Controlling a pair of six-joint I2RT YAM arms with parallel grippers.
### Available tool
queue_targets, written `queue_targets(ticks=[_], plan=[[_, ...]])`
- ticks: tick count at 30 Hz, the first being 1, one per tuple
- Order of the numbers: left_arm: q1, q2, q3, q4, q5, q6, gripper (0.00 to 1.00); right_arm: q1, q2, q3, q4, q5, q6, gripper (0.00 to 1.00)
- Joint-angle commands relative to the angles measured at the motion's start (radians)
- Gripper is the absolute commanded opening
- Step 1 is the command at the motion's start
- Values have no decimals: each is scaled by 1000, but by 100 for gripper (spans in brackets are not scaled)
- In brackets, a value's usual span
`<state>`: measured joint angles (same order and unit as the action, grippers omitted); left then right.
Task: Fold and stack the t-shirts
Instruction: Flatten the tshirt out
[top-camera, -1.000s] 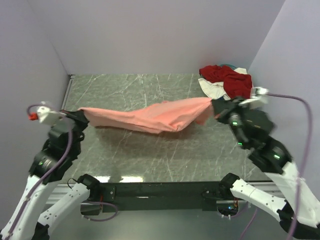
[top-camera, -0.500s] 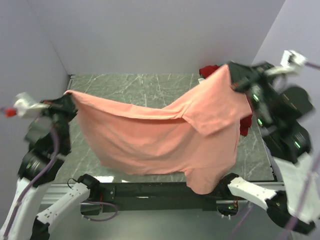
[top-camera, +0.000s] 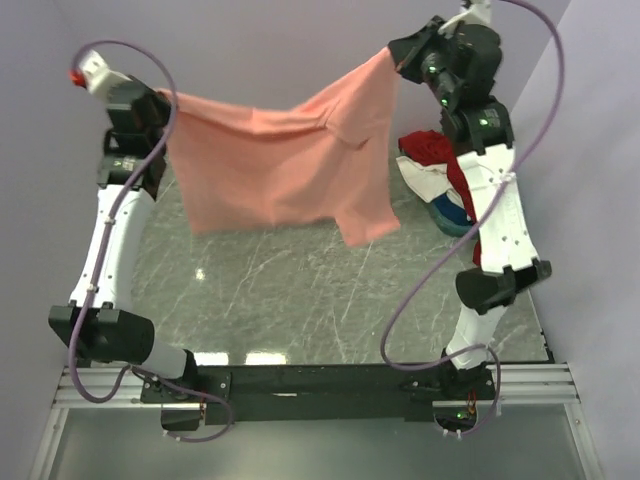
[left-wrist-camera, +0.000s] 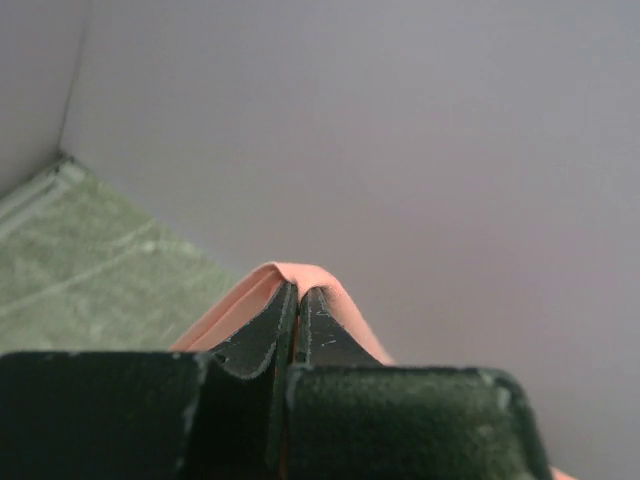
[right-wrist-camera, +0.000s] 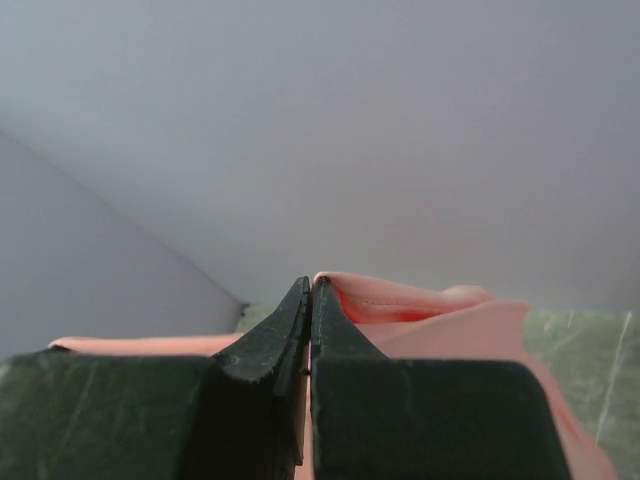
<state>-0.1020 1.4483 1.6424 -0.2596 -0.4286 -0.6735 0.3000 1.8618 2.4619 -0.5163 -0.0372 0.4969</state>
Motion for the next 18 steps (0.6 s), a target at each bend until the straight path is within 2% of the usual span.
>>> queue_targets(ticks=[1,3,5,6,8,9,10,12,13,14,15,16,17,18], plan=[[79,-48,193,74,151,8,1,-41,-207,-56,223,-33,37,0],[99,-74,180,65,163,5,1,-42,-255,-186,255,-36,31,0],[99,-130,78,75,166,2,1,-44,-305,-266,239,-41,25,0],[99,-152,30,83,165,-14,1,-44,-320,-367,225,-36,28,0],[99,-215,-125,80,153,-40,1,-45,-378,-501,222,-39,41,0],[99,-235,-178,76,152,-53,1,-47,-403,-653,237,-73,57,0],[99,-252,-287,59,151,-86,1,-45,-442,-734,249,-87,64,0],[99,-304,-404,43,142,-127,1,-47,-478,-898,289,-102,106,0],[99,-321,-531,40,142,-176,1,-48,-505,-1067,315,-124,121,0],[120,-348,-596,49,146,-195,1,-47,-510,-1153,364,-128,135,0],[122,-359,-655,49,143,-240,2,-47,-509,-1289,377,-130,153,0],[122,-367,-765,68,146,-257,5,-47,-485,-1337,381,-133,154,0],[125,-370,-817,80,160,-265,11,-48,-465,-1374,362,-118,140,3],[125,-365,-902,86,160,-291,15,-47,-422,-1426,355,-98,132,10]])
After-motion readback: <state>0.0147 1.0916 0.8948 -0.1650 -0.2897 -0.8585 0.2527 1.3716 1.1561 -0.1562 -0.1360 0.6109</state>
